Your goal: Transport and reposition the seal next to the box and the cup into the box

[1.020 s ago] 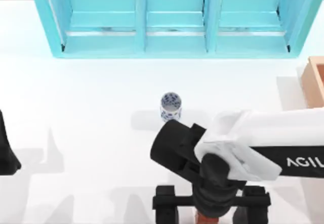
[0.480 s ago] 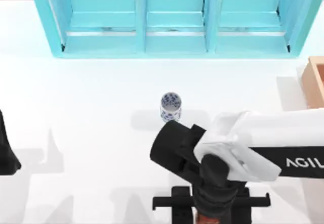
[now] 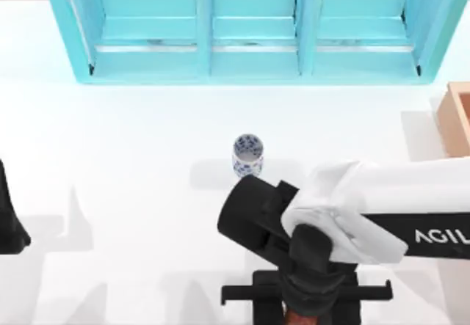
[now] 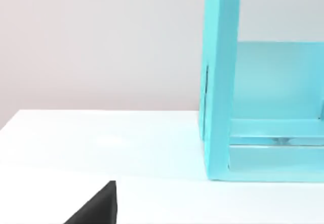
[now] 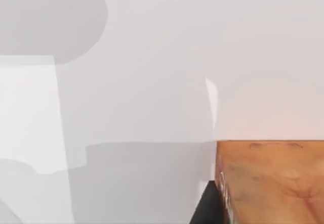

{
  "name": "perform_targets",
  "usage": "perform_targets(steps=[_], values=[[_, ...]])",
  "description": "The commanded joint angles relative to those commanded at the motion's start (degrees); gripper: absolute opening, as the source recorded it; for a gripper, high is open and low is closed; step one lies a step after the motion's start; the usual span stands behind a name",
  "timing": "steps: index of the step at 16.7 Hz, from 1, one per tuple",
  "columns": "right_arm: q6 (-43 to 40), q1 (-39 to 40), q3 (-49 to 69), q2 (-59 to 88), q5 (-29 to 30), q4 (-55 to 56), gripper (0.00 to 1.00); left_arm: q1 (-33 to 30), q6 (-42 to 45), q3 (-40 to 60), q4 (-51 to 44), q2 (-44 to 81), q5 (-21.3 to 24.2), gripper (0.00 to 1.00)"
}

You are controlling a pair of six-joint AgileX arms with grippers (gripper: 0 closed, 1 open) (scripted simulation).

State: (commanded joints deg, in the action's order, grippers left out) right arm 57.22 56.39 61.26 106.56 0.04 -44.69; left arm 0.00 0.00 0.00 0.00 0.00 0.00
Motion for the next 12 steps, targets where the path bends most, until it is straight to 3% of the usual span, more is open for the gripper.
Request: perform_targets(steps=[7, 12], values=[[-0.82, -0.73, -0.33, -0.94, 0.05, -0.93, 0.00, 0.00, 0.00, 0.00, 0.00, 0.00, 0.00, 1.00], [-6.43, -6.38, -1.39, -11.64, 0.03, -11.32, 0.00, 0.00, 0.00, 0.00, 0.00, 0.00, 0.00, 1.00]])
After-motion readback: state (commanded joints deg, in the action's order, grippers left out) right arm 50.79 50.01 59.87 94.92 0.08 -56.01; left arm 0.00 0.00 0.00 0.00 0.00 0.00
